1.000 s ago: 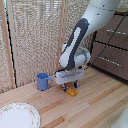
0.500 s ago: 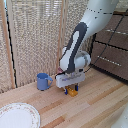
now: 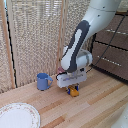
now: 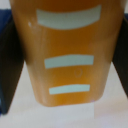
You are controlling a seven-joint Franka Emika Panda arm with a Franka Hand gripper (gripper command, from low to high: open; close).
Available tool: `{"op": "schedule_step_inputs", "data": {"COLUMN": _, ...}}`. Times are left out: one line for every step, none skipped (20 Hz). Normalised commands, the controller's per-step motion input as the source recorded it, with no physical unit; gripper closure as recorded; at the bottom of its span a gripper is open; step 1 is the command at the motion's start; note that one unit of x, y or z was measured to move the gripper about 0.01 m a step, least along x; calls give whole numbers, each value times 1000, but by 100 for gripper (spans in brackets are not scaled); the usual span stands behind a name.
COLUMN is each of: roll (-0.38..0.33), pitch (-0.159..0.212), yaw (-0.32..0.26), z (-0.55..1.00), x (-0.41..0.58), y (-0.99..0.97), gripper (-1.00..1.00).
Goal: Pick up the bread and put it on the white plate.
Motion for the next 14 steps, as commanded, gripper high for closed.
{"op": "schedule_step_inputs", "data": {"roll": 0, "pitch": -13, "yaw": -122, "z": 1000, "x": -91, "y": 294, "gripper": 100}}
{"op": "schedule_step_inputs", "data": {"roll": 0, "pitch": 0, "yaw": -103, "z": 1000, "x": -34, "y": 326, "gripper": 100}}
{"op": "schedule_step_inputs", "data": {"roll": 0, "pitch": -1, "yaw": -83, "z": 1000, "x": -9, "y": 389, "gripper": 100}}
{"op": "schedule_step_inputs", "data": {"roll": 0, "pitch": 0, "yaw": -65, "z": 1000, "x": 0, "y": 457, "gripper": 100}}
{"op": "schedule_step_inputs", "data": {"roll": 0, "pitch": 0, "yaw": -59, "z": 1000, "x": 0, "y": 560, "gripper": 100}}
{"op": "schedule_step_inputs", "data": {"roll": 0, "pitch": 0, "yaw": -56, "z": 971, "x": 0, "y": 609, "gripper": 100}}
{"op": "schedule_step_inputs", "data": {"roll": 0, "pitch": 0, "yaw": -49, "z": 923, "x": 3, "y": 703, "gripper": 100}}
{"op": "schedule_step_inputs", "data": {"roll": -1, "pitch": -5, "yaw": -46, "z": 857, "x": 9, "y": 774, "gripper": 100}}
{"op": "schedule_step_inputs", "data": {"roll": -3, "pitch": -25, "yaw": -48, "z": 794, "x": 20, "y": 840, "gripper": 100}}
{"op": "schedule_step_inputs", "data": {"roll": -4, "pitch": -25, "yaw": -36, "z": 737, "x": 31, "y": 863, "gripper": 100}}
{"op": "schedule_step_inputs", "data": {"roll": -5, "pitch": -24, "yaw": -30, "z": 711, "x": 29, "y": 874, "gripper": 100}}
{"op": "schedule_step_inputs", "data": {"roll": -4, "pitch": -11, "yaw": -21, "z": 677, "x": 40, "y": 880, "gripper": 100}}
{"op": "schedule_step_inputs", "data": {"roll": -5, "pitch": 0, "yaw": -5, "z": 629, "x": 49, "y": 897, "gripper": 100}}
{"op": "schedule_step_inputs", "data": {"roll": -1, "pitch": 0, "yaw": 0, "z": 600, "x": 43, "y": 906, "gripper": 100}}
